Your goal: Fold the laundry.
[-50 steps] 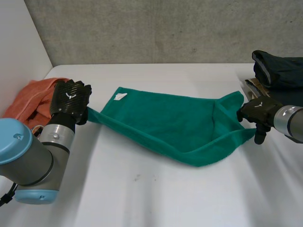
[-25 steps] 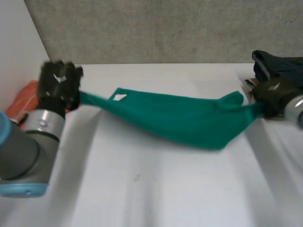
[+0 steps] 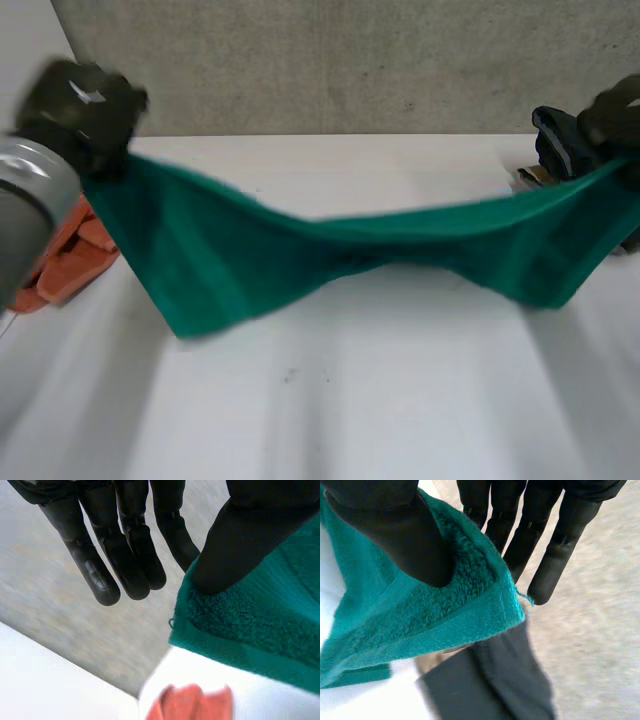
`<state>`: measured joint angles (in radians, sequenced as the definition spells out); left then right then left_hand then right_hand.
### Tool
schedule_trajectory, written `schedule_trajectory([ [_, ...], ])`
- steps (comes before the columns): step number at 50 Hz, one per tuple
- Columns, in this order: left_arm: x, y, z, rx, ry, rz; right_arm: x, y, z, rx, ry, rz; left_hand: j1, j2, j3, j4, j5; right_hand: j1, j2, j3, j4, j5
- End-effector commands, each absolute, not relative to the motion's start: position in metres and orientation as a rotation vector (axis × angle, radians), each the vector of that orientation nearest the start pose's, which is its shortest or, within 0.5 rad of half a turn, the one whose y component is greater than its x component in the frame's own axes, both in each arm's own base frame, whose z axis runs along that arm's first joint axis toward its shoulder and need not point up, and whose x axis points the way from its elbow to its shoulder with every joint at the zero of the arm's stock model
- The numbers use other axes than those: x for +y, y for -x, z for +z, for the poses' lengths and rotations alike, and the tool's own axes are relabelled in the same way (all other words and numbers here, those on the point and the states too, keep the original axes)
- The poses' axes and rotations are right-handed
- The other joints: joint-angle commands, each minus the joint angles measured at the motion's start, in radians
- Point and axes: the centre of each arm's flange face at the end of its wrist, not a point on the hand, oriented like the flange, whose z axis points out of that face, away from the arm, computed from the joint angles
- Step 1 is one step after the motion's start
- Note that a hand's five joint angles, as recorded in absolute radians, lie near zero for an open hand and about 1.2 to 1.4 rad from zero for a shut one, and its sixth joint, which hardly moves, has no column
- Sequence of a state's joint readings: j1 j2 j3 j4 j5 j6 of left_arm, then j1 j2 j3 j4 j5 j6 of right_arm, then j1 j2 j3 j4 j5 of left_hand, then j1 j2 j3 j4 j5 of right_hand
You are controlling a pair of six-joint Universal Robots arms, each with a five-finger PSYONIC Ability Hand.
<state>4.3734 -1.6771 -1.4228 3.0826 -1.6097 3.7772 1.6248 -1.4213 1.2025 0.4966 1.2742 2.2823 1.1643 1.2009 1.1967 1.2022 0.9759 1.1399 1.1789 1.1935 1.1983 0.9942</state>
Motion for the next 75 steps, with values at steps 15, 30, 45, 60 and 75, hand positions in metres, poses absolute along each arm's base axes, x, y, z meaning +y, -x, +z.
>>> schedule_trajectory([
  [15,-0.403,0.253,0.408,0.820,-0.396,-2.651,-0.406,-0.232,0.409,1.131,0.721,-3.191,0.232,0.195,0.200,0.194,0.246,0.256,0.217,0.203,0.198,0.227],
  [30,-0.391,0.246,0.293,1.395,-0.555,-2.550,-0.409,-0.235,0.314,1.571,0.873,-2.800,0.232,0.195,0.200,0.194,0.246,0.256,0.217,0.203,0.198,0.227],
  [45,-0.309,0.220,0.154,2.169,-0.899,-1.846,-0.367,-0.225,0.159,2.281,1.366,-1.927,0.232,0.195,0.200,0.194,0.246,0.256,0.217,0.203,0.198,0.227],
  [60,-0.172,0.182,0.198,2.255,-1.414,-1.173,-0.254,-0.152,0.181,2.557,1.928,-1.118,0.232,0.195,0.200,0.194,0.246,0.256,0.217,0.203,0.198,0.227],
  [75,-0.297,0.237,0.184,2.005,-1.173,-1.720,-0.342,-0.184,0.184,2.444,1.509,-1.835,0.232,0.195,0.200,0.194,0.246,0.256,0.217,0.203,0.198,0.227],
])
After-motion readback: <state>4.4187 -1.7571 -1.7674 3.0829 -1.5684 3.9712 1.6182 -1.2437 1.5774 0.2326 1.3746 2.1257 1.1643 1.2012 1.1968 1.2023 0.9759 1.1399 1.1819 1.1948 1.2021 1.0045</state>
